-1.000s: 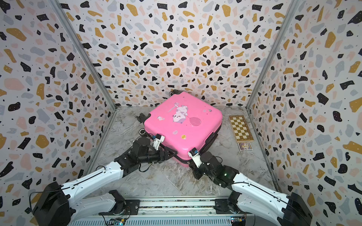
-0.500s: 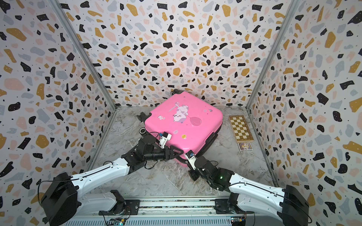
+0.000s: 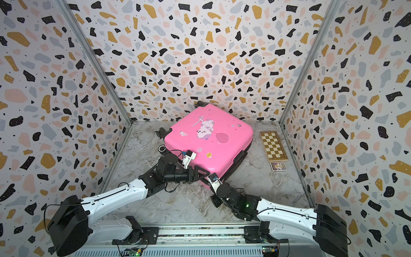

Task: Open the suitcase zippers
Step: Adjust the suitcase at the center of the board.

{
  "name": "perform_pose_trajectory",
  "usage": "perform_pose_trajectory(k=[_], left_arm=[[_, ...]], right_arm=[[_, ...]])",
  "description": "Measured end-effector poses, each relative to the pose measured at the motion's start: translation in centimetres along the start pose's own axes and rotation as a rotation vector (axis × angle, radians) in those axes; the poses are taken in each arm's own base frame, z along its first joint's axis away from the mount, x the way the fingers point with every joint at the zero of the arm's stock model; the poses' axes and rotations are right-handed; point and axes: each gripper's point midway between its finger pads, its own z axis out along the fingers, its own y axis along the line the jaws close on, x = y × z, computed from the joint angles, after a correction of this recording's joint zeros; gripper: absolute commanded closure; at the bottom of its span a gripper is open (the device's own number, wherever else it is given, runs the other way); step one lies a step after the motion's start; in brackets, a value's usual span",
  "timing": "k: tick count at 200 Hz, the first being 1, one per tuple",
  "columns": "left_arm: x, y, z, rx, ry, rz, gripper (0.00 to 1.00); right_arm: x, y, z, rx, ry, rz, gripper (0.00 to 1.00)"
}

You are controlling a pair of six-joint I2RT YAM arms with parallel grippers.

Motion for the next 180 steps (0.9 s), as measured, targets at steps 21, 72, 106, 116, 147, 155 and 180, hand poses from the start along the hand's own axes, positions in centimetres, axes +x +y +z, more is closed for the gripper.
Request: perform_pose_trajectory(k=[21,72,106,116,147,155,180], left_arm=[[-1.5,-1.0,-1.7,-0.047,-0.057,0.044,0.01],[-11.3,-0.9,-12.0,-0.178,-0.404,0.080,0.01],[-16.2,6.3,-17.1,-0.337,-0.541,-0.071,0.01],[-17.3,8.5,-17.8,-0.363,-0.547,-0.124,0.01],[-20.4,14.6,-19.6,-0.383,-0.563,-0.273,0.01],[-21.1,15.8,-19.9,-0.372,-0.571,-0.305,0.01],[-23.6,17.9,-20.7,-0.327,-0.588,-0.362,0.01]], right_arm=[[0.2,0.2,0.0,-0.011,-0.006,0.021,1.00],[0.3,0.1,-0.5,-0.023,-0.035,0.060,1.00],[0.3,0.1,-0.5,-0.027,-0.039,0.065,1.00],[0.3,0.1,-0.5,-0.029,-0.039,0.065,1.00],[0.2,0.1,-0.7,-0.031,-0.043,0.067,1.00],[0.2,0.1,-0.7,-0.033,-0.044,0.067,1.00],[0.2,0.2,-0.8,-0.036,-0.040,0.066,1.00]])
